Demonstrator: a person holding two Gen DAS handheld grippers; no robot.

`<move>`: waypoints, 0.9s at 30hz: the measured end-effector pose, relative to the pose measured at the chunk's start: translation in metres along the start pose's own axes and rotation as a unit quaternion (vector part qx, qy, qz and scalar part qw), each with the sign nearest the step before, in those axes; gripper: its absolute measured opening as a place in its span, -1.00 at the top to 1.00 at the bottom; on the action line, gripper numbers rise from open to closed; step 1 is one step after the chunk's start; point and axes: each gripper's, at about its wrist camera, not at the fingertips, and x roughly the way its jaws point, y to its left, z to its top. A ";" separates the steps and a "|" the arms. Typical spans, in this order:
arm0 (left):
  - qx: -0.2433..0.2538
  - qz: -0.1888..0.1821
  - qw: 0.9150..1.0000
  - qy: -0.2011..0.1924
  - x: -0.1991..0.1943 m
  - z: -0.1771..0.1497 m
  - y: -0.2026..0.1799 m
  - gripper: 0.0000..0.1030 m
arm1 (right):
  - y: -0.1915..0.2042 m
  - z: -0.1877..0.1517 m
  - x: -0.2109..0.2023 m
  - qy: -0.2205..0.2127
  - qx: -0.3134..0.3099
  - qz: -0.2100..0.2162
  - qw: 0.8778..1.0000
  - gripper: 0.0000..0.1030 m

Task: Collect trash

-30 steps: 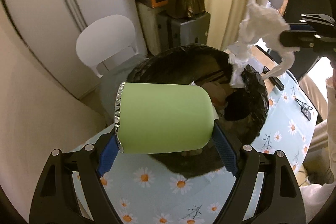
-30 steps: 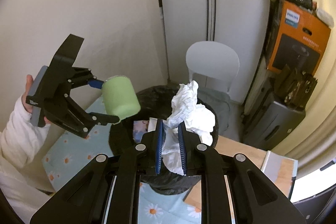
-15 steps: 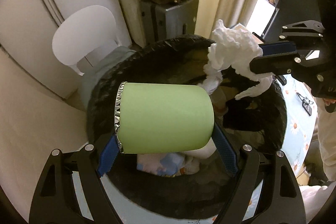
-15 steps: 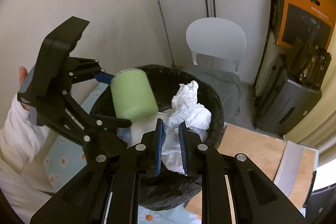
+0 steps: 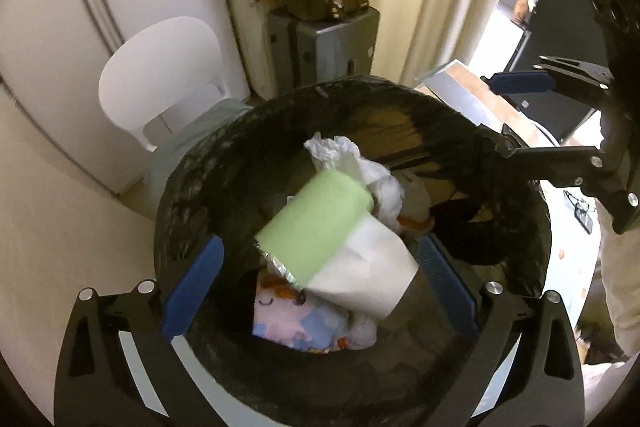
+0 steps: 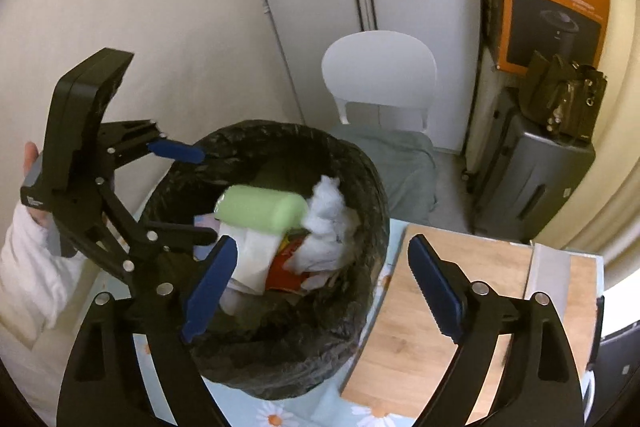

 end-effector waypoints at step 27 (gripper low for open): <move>-0.097 0.042 0.992 -0.071 -0.052 -0.107 -0.025 -0.88 | 0.062 -0.069 -0.046 -0.020 0.006 -0.074 0.997 -0.81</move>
